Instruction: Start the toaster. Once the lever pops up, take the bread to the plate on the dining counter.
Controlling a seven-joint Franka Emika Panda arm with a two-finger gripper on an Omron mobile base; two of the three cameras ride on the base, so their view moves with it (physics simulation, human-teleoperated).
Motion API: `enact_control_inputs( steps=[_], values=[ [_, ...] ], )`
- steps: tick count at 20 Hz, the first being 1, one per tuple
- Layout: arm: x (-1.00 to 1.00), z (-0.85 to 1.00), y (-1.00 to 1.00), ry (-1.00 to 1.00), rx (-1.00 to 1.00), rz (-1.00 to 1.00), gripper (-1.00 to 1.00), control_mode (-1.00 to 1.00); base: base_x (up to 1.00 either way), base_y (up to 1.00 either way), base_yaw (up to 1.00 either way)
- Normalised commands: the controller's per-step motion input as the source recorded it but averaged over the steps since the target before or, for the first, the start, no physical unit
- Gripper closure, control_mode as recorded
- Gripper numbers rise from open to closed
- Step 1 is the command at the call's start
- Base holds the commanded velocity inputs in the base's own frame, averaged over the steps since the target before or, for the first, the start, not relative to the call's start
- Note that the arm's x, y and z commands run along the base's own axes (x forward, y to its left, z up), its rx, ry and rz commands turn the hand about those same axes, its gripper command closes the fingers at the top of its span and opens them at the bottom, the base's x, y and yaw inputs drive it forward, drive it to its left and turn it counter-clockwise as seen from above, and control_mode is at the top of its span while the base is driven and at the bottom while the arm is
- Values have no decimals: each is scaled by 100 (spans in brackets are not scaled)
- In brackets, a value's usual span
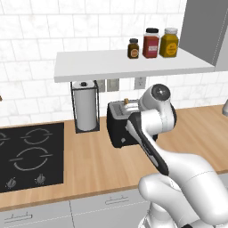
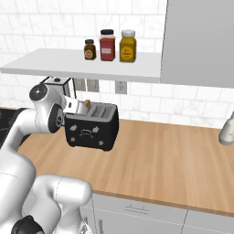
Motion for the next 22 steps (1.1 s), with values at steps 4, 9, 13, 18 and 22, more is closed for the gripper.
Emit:
enact_control_inputs(
  steps=[4,9,13,18,22],
  values=[
    [0,0,0,0,5,0,-100,-100,0,0,0],
    [0,0,0,0,0,0,-100,-100,0,0,0],
    [0,0,0,0,0,0,-100,-100,0,0,0],
    [0,0,0,-1,0,0,-100,-100,0,0,0],
    [0,0,0,0,0,0,-100,-100,0,0,0]
  ],
)
